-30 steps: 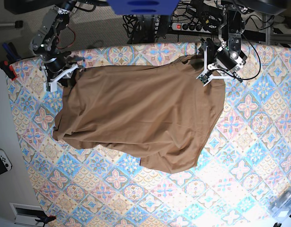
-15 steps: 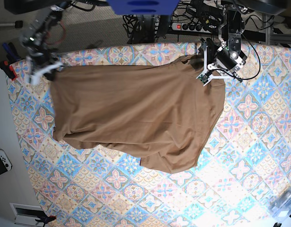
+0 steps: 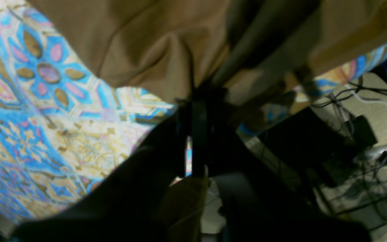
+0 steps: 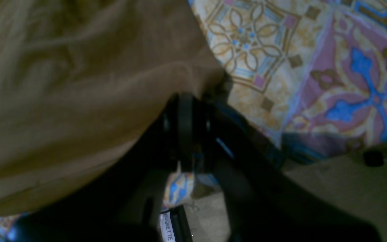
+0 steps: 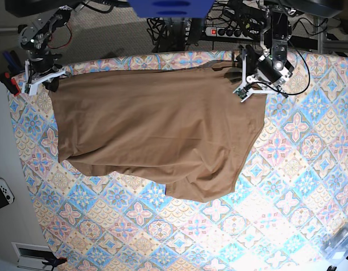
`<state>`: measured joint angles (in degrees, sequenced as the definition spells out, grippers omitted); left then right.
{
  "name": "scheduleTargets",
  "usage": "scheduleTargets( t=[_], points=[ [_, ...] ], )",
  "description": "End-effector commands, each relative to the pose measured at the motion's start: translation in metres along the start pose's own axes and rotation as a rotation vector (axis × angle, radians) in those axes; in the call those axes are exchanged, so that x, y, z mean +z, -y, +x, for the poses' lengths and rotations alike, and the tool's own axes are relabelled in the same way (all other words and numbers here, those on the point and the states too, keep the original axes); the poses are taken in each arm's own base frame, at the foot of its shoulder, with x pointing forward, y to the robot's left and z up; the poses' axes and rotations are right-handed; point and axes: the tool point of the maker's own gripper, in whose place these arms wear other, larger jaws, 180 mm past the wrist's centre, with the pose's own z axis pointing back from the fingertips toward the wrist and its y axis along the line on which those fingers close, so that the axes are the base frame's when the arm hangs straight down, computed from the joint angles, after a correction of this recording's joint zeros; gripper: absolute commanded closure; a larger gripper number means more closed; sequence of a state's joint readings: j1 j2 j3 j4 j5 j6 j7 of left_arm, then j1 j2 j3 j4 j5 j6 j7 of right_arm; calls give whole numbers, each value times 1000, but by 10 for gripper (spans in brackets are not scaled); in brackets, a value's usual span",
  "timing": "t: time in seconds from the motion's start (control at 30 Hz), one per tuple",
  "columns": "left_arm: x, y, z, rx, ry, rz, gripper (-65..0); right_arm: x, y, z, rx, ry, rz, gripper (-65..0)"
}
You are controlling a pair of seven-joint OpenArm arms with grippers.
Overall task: Layout the t-shirt on the table in an organized manner, then fold the t-shirt properly
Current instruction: 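Lower the shirt onto the table, stretching it between both grippers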
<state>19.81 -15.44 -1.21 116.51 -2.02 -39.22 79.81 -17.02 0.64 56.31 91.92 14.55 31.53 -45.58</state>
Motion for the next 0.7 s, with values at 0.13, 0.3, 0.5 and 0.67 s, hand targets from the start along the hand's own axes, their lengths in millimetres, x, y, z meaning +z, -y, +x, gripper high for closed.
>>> scheduleTargets(
  t=[0.13, 0.3, 0.5, 0.67],
  points=[
    [1, 13, -4, -69, -15, -16, 0, 3, 3, 16, 16, 51, -4, 0],
    [2, 16, -3, -83, -13, -19, 0, 3, 3, 16, 17, 51, -3, 0],
    [4, 2, -2, -55, -8, 10, 0, 3, 3, 16, 16, 50, -3, 0],
    [4, 5, -1, -55, -4, 2, 0, 3, 3, 16, 16, 50, -3, 0]
  ],
)
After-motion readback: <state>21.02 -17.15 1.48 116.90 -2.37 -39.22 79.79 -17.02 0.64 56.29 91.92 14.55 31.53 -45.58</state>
